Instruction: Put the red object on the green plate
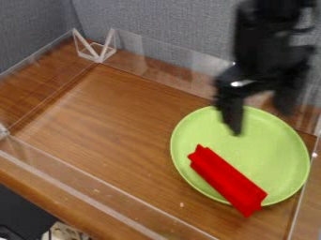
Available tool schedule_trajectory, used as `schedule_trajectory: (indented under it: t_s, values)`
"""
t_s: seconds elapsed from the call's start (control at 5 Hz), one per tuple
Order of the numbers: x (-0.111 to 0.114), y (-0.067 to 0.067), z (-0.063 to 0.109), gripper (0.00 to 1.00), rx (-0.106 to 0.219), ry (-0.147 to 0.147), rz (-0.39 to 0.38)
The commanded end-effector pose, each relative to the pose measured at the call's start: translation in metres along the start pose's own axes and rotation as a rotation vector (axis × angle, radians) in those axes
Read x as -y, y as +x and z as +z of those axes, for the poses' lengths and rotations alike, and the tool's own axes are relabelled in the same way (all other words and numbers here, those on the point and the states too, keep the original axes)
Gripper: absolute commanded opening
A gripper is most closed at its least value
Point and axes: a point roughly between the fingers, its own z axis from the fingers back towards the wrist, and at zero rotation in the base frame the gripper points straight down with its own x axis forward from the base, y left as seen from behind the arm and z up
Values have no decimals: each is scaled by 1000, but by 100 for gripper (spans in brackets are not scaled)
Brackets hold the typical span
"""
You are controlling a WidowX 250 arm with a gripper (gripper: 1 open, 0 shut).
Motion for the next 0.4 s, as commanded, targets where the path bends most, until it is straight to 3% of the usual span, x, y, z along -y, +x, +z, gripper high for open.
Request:
schedule_trajectory:
  t_s: [0.0, 0.2]
  values:
    - [-26, 30, 17, 0, 57, -44, 33]
    - [0, 17, 5, 0, 52, -37, 43]
